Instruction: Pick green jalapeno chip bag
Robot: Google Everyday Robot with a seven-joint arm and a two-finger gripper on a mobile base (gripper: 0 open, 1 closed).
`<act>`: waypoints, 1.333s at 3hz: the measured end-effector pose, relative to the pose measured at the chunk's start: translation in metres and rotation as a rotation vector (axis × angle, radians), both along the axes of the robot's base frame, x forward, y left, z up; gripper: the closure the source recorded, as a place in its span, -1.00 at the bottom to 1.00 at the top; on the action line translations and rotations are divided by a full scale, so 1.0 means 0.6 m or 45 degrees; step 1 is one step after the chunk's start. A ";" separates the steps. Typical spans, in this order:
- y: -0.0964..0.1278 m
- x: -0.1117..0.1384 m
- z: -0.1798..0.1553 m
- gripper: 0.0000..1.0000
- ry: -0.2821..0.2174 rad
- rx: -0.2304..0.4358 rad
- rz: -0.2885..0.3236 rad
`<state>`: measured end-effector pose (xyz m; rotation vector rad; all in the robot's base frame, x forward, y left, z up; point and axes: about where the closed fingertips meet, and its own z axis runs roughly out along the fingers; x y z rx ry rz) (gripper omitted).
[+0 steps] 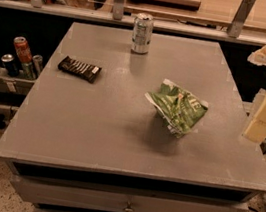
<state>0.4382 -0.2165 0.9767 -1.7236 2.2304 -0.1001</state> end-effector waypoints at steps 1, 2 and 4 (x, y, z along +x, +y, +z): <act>0.000 0.000 0.000 -1.00 0.000 0.000 0.000; 0.005 0.003 0.004 -1.00 -0.027 0.000 0.039; 0.098 0.045 -0.048 -1.00 0.057 0.032 0.573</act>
Offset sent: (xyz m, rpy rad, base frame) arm 0.0040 0.0064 0.0003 -0.0009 -0.0307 0.0807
